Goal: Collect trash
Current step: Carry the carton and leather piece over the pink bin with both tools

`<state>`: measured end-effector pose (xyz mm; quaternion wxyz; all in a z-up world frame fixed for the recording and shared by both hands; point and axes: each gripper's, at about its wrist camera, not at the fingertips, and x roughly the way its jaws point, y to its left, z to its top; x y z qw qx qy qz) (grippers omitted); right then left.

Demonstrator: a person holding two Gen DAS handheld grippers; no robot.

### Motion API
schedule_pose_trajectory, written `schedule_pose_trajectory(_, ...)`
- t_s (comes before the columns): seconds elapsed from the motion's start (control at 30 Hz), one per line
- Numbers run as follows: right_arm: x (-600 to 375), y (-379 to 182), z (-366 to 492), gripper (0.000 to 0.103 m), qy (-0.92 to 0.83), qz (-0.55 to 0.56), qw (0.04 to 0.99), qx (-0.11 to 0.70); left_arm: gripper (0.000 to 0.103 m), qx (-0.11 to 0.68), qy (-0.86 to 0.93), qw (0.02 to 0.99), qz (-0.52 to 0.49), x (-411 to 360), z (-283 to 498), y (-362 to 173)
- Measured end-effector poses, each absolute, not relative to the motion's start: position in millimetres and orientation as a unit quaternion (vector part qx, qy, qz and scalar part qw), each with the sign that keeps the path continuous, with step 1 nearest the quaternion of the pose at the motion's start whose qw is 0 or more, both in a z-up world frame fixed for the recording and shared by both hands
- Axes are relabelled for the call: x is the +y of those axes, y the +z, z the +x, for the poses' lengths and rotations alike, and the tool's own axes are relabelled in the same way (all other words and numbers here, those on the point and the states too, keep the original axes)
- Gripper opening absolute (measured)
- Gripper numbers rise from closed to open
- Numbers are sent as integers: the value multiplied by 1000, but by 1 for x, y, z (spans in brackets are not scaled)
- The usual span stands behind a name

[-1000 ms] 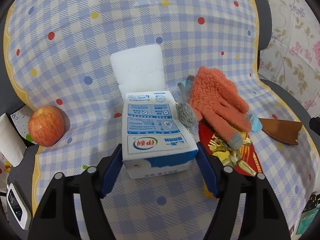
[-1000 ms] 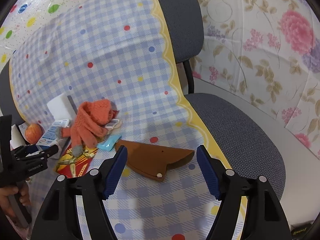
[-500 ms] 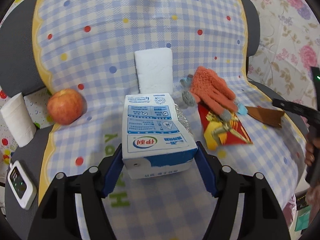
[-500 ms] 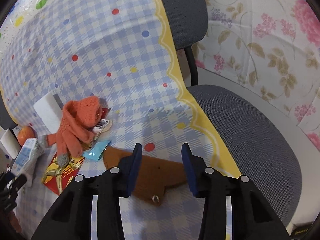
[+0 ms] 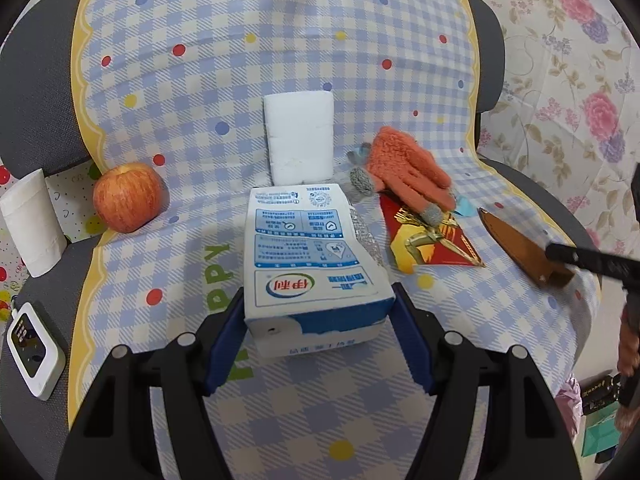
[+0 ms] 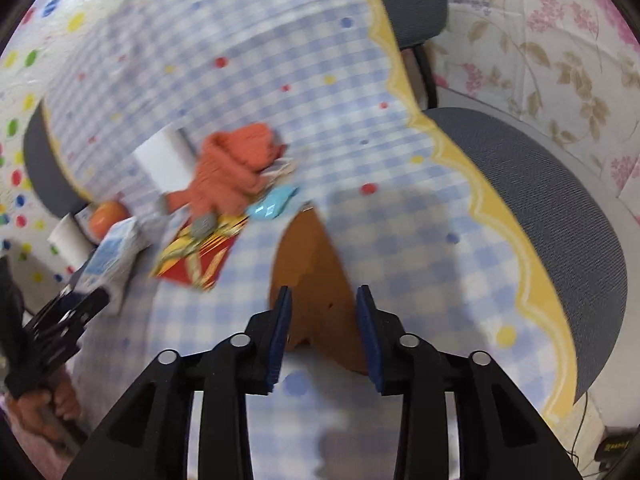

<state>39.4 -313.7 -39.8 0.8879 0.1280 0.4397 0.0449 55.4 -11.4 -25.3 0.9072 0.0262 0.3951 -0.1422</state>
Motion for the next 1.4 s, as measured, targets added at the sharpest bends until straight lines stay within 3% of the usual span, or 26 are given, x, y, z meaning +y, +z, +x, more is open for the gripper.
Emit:
schedule_pose_trajectory(0.03,-311,-38,36,50,50,121,891,435,67,395,-144,907,25,-11,54,-25)
schedule_pose_trajectory(0.1,-303,-34,35,70,36,84,903,419,67,394,-144,907,27,-11,51,-24)
schedule_pose_trajectory(0.13,-301,-34,37,70,28,71,906,416,67,394,-144,907,26,-12,50,-24)
schedule_pose_trajectory(0.53,-270,-63,56,69,57,-22,896,440,67,394,-148,906,36,-18,42,-24)
schedule_pose_trajectory(0.6,-265,-63,55,55,56,-41,896,439,67,393,-150,906,36,-21,40,-22)
schedule_pose_trajectory(0.73,-258,-55,42,53,33,-57,904,423,67,384,-163,908,42,-26,29,-19)
schedule_pose_trajectory(1.4,-292,9,-146,53,-37,74,938,338,67,331,-347,876,54,-109,-88,15)
